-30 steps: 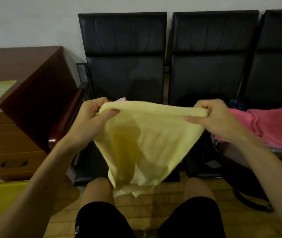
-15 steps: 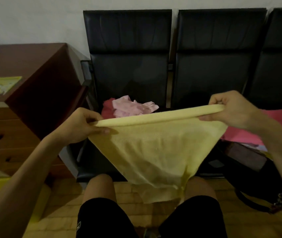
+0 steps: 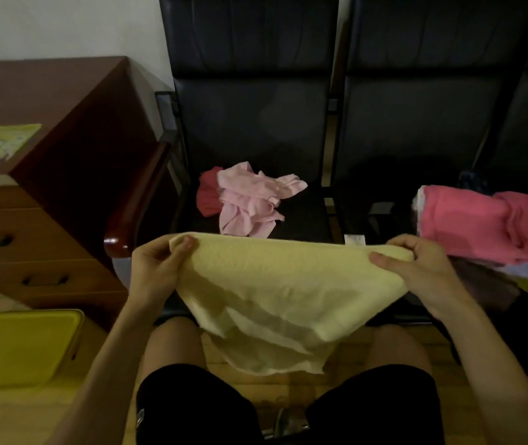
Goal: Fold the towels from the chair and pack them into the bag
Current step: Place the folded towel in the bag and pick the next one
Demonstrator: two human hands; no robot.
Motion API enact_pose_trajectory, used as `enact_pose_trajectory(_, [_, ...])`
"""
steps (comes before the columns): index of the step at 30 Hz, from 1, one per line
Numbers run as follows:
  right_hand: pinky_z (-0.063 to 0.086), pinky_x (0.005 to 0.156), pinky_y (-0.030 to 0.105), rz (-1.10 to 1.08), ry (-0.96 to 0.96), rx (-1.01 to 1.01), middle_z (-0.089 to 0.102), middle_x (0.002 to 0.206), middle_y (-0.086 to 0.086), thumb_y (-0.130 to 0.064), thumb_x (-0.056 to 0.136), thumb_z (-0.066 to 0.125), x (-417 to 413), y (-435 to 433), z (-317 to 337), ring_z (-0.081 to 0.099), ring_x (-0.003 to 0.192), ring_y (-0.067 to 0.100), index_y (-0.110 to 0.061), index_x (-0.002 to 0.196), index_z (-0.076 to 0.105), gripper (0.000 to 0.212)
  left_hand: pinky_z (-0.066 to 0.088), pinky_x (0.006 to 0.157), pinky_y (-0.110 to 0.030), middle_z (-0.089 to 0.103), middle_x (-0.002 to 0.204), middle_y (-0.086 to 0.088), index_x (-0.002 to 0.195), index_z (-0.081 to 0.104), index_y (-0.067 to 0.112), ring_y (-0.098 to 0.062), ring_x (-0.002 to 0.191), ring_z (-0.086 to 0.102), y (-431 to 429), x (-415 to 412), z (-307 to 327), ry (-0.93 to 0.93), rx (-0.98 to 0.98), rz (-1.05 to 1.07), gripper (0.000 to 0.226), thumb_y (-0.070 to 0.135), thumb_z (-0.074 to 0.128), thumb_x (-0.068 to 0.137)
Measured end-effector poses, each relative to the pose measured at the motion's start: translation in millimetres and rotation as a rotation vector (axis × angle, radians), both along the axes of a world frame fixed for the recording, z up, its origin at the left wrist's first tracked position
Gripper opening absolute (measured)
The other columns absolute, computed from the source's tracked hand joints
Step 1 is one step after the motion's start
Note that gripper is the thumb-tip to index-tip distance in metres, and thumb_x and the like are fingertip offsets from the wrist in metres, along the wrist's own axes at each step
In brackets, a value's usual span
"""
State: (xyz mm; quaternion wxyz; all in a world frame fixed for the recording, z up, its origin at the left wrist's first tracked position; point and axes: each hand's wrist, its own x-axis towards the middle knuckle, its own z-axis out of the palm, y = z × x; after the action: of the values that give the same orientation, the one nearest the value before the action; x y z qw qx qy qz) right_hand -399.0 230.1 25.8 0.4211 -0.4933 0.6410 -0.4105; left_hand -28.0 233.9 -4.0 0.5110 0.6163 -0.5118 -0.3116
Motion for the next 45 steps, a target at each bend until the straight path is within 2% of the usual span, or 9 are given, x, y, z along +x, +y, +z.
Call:
enact_pose_trajectory(6, [0.046,0.063,0.033,-0.099,0.032,0.011,0.066,0.08,0.008,-0.021,0.078,0.082,11.0,16.3,-32.0,0.061,0.076,0.02,-0.013,0.079,0.067,0.017,0.049,0.069,-0.04,0.067,0.08,-0.009,0.087,0.073,0.019,-0.008,0.069,0.058,9.2,-19.6,-26.5,0.065,0.058,0.151,0.014,0.027,0.065,0.095])
enact_pose_trajectory(11, [0.046,0.066,0.038,-0.136,-0.139,0.093,0.066,0.078,0.014,-0.02,0.083,0.075,22.6,33.2,-34.7,0.064,0.076,0.028,-0.007,0.079,0.064,0.018,0.054,0.077,-0.038,0.069,0.084,0.008,0.093,0.073,0.023,-0.007,0.081,0.063,15.5,-36.1,-25.4,0.115,0.099,0.164,0.015,0.032,0.062,0.097])
enact_pose_trajectory(16, [0.05,0.066,0.037,-0.07,-0.269,0.163,0.07,0.077,0.014,-0.022,0.084,0.074,39.3,43.5,-24.2,0.07,0.078,0.031,-0.011,0.077,0.069,0.013,0.049,0.071,-0.028,0.069,0.086,0.011,0.092,0.072,0.027,-0.007,0.084,0.065,22.1,-61.0,-11.6,0.186,0.134,0.111,0.013,0.031,0.061,0.097])
enact_pose_trajectory(19, [0.054,0.069,0.046,-0.021,-0.301,0.202,0.074,0.083,0.012,-0.028,0.083,0.075,52.8,47.8,-18.7,0.072,0.08,0.029,-0.014,0.087,0.071,0.015,0.049,0.07,-0.026,0.07,0.088,0.009,0.092,0.072,0.029,-0.008,0.085,0.066,28.0,-73.6,-5.0,0.208,0.162,0.055,0.012,0.03,0.061,0.097])
enact_pose_trajectory(22, [0.048,0.05,0.03,0.007,-0.322,0.209,0.069,0.073,0.002,-0.036,0.083,0.073,63.9,48.9,-17.1,0.069,0.068,0.017,-0.014,0.089,0.069,0.023,0.055,0.068,-0.028,0.073,0.087,0.008,0.089,0.076,0.029,-0.009,0.081,0.069,31.1,-85.4,-4.1,0.199,0.148,-0.024,0.015,0.026,0.063,0.096])
enact_pose_trajectory(25, [0.04,0.044,0.023,0.068,-0.34,0.209,0.065,0.065,0.0,-0.044,0.082,0.07,76.9,50.5,-9.0,0.063,0.062,0.015,-0.018,0.077,0.07,0.027,0.054,0.062,-0.022,0.074,0.084,0.005,0.091,0.076,0.025,-0.011,0.077,0.07,35.7,-102.5,2.6,0.206,0.099,-0.132,0.013,0.022,0.064,0.094])
enact_pose_trajectory(30, [0.041,0.046,0.023,0.122,-0.422,0.184,0.06,0.07,0.007,-0.042,0.084,0.067,92.7,45.2,-1.7,0.057,0.062,0.02,-0.003,0.086,0.068,0.039,0.056,0.065,-0.024,0.075,0.089,0.0,0.101,0.076,0.017,-0.015,0.083,0.073,41.0,-121.0,14.9,0.269,0.096,-0.319,0.02,0.026,0.062,0.089])
enact_pose_trajectory(41, [0.049,0.053,0.023,0.087,-0.396,0.237,0.072,0.075,0.002,-0.035,0.093,0.061,99.1,42.9,1.4,0.069,0.069,0.014,-0.012,0.088,0.074,0.027,0.056,0.073,-0.034,0.07,0.093,-0.007,0.097,0.079,0.016,-0.026,0.085,0.068,43.1,-120.0,4.0,0.23,0.063,-0.439,0.016,0.026,0.068,0.09])
enact_pose_trajectory(45, [0.054,0.059,0.028,0.076,-0.384,0.255,0.075,0.084,0.007,-0.036,0.093,0.061,95.0,45.5,0.9,0.074,0.081,0.02,-0.011,0.093,0.073,0.028,0.058,0.075,-0.046,0.069,0.098,-0.006,0.1,0.078,0.018,-0.028,0.089,0.067,43.8,-120.6,0.2,0.212,0.058,-0.5,0.023,0.034,0.074,0.085])
